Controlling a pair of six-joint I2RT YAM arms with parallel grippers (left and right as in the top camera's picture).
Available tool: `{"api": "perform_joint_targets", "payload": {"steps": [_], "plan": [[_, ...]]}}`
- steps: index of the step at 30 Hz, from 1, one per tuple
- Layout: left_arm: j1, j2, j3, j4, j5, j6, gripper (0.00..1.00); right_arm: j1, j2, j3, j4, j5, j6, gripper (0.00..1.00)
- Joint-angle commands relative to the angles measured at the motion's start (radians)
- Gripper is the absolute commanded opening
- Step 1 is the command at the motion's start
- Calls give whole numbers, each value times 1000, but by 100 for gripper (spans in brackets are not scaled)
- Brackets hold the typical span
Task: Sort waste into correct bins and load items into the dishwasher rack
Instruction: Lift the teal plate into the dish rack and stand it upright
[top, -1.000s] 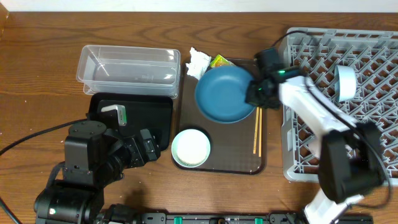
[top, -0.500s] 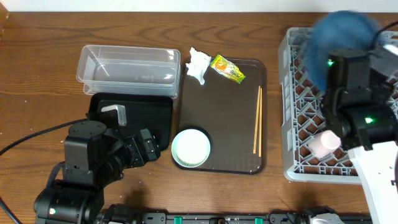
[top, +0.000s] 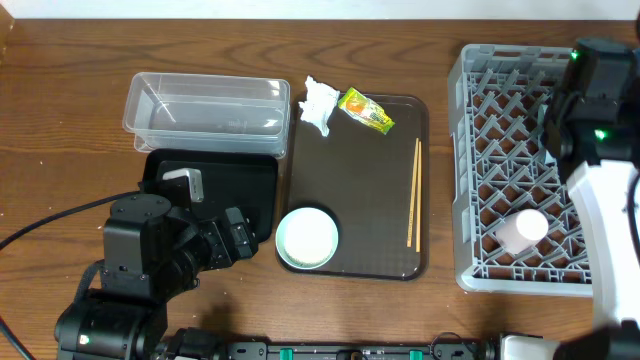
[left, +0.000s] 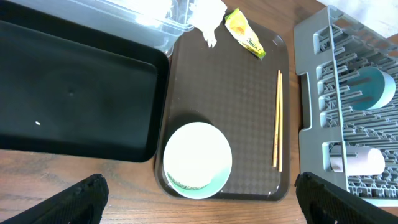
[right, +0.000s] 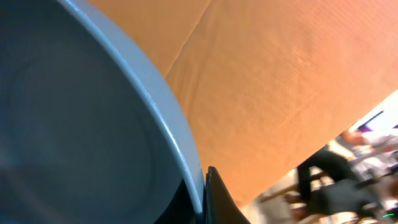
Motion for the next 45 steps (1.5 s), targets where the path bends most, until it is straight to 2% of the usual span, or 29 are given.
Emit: {"api": "perform_joint_targets", "payload": {"steps": [1, 5, 12, 23, 31, 36, 42, 44, 45], "plan": [[0, -2, 14, 1, -7, 3, 98, -12, 57, 6, 10, 47, -79, 1], [0, -2, 14, 1, -6, 3, 98, -13, 133, 6, 24, 42, -101, 1], [0, -2, 14, 1, -6, 3, 98, -11, 261, 6, 211, 40, -414, 1], [0, -2, 14, 1, -6, 3, 98, 6, 345, 6, 225, 8, -463, 2], [0, -2, 14, 1, -6, 3, 98, -2, 325, 6, 452, 23, -793, 1], [0, -2, 14, 1, -6, 3, 98, -4, 319, 6, 441, 22, -799, 1], [0, -2, 15, 1, -6, 3, 98, 5, 319, -28, 351, -3, -725, 1], [0, -2, 14, 1, -6, 3, 98, 10, 319, -51, 351, -6, -725, 7], [0, -2, 14, 1, -6, 3, 98, 10, 319, -58, 351, -5, -725, 13]]}}
